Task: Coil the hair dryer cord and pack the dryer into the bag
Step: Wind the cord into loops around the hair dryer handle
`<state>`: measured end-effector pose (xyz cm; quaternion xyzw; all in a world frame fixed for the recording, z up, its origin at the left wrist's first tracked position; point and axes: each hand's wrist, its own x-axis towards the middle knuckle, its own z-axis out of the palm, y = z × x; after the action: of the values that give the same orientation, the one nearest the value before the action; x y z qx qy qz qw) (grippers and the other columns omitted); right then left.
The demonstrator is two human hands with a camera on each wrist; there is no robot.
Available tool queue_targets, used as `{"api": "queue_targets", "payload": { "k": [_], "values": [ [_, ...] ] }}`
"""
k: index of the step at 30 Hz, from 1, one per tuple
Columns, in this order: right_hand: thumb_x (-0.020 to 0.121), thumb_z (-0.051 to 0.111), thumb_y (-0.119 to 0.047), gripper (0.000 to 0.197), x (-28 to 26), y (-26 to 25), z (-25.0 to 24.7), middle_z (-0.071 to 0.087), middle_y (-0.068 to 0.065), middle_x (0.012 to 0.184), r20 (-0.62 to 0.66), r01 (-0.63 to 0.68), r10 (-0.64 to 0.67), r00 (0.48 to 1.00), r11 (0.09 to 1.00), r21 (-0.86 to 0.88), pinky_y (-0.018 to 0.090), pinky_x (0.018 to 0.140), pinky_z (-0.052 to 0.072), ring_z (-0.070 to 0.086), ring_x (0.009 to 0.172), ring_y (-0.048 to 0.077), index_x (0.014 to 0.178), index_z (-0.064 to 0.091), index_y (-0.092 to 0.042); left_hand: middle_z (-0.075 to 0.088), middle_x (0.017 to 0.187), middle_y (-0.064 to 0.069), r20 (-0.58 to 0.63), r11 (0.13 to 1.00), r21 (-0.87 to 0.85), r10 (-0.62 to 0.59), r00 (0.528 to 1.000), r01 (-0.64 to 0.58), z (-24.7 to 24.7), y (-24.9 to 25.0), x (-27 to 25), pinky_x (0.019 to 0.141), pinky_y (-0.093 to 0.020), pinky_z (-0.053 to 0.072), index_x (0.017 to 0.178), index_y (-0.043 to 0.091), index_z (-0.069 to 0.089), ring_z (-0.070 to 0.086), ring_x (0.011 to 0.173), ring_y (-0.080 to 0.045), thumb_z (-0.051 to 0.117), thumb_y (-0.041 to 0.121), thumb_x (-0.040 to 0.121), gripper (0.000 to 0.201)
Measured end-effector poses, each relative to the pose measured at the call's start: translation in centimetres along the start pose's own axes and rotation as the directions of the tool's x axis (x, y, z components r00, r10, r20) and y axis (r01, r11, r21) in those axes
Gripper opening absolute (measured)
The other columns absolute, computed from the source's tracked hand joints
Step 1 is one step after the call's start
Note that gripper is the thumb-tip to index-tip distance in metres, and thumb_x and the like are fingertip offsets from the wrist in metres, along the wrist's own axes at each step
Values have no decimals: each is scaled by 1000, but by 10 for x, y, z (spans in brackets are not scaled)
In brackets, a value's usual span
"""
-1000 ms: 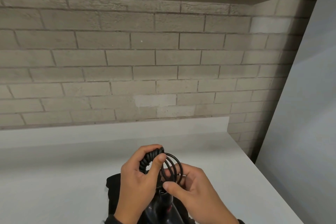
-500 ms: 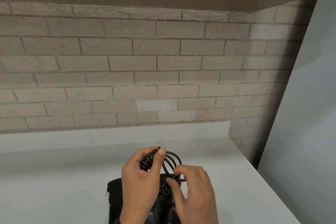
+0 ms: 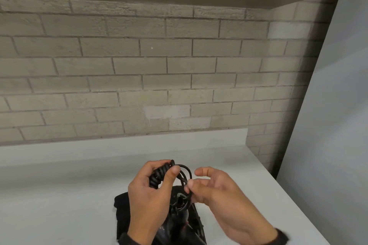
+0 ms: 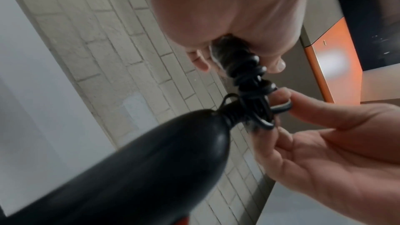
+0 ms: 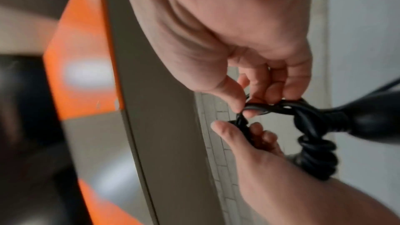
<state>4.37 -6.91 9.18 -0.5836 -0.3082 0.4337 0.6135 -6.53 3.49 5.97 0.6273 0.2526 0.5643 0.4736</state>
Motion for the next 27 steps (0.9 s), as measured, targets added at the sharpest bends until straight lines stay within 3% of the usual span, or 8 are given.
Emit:
{"api": "queue_targets", "payload": {
  "k": [3, 6, 10, 14, 17, 21, 23, 27],
  "values": [
    [90, 63, -5, 32, 6, -8, -12, 67, 12, 79, 83, -70, 62, 995, 993, 99, 40, 83, 51, 60, 77, 25, 118, 45, -5, 75, 88, 15, 137, 997, 57, 37, 990, -45, -4, -2, 5, 77, -20, 58, 97, 29, 72, 71, 80, -5, 78, 33, 68, 30],
    [91, 62, -6, 31, 8, -9, -14, 67, 11, 79, 99, -58, 51, 994, 996, 73, 38, 82, 52, 59, 78, 25, 117, 45, -5, 75, 96, 17, 284, 990, 87, 83, 955, -112, -10, -4, 10, 81, -9, 51, 115, 38, 68, 70, 93, -4, 78, 21, 76, 43],
    [92, 61, -8, 26, 7, -10, -13, 68, 9, 78, 64, -3, 3, 998, 1000, -1, 46, 97, 51, 61, 79, 24, 113, 46, -8, 73, 98, 16, 315, 971, 123, 155, 936, -203, -13, -8, 14, 81, -12, 51, 107, 40, 69, 70, 95, -9, 74, 29, 82, 28],
    [95, 58, -12, 20, 4, -14, -13, 69, -2, 71, 44, 94, -88, 995, 983, -157, 20, 74, 50, 60, 68, 9, 108, 44, -17, 67, 91, 17, 344, 912, 217, 262, 902, -348, -10, -13, 15, 73, -10, 47, 108, 37, 63, 66, 85, -8, 65, 40, 88, 20],
    [95, 56, -12, 24, 2, -16, -14, 67, -3, 68, 42, 120, -114, 993, 972, -204, 18, 68, 49, 60, 63, 7, 111, 39, -19, 66, 93, 18, 390, 845, 278, 336, 857, -457, -11, -17, 17, 72, -9, 46, 113, 32, 60, 64, 85, -3, 59, 40, 90, 25],
    [95, 57, -9, 27, 2, -28, -18, 61, 4, 65, 75, -18, 15, 997, 999, 42, 31, 57, 51, 56, 55, 19, 115, 38, -13, 67, 91, 11, 422, 791, 302, 389, 819, -531, -12, -18, 18, 72, -7, 46, 113, 26, 58, 60, 86, 0, 49, 53, 96, 33],
    [95, 56, -9, 18, 0, -32, -19, 56, 7, 67, 135, -100, 70, 988, 967, 234, 28, 50, 45, 50, 52, 18, 107, 42, -11, 66, 89, 12, 411, 785, 308, 399, 820, -537, -12, -17, 18, 72, -3, 43, 111, 24, 60, 58, 85, 4, 46, 56, 97, 37],
    [90, 65, -19, 17, 0, -19, -12, 57, 9, 76, 178, -18, -54, 983, 925, 380, 27, 55, 46, 49, 56, 16, 97, 55, -8, 61, 87, 22, 338, 802, 296, 420, 843, -518, -13, -16, 20, 71, 0, 41, 104, 14, 68, 58, 83, 9, 44, 58, 96, 50]
  ]
}}
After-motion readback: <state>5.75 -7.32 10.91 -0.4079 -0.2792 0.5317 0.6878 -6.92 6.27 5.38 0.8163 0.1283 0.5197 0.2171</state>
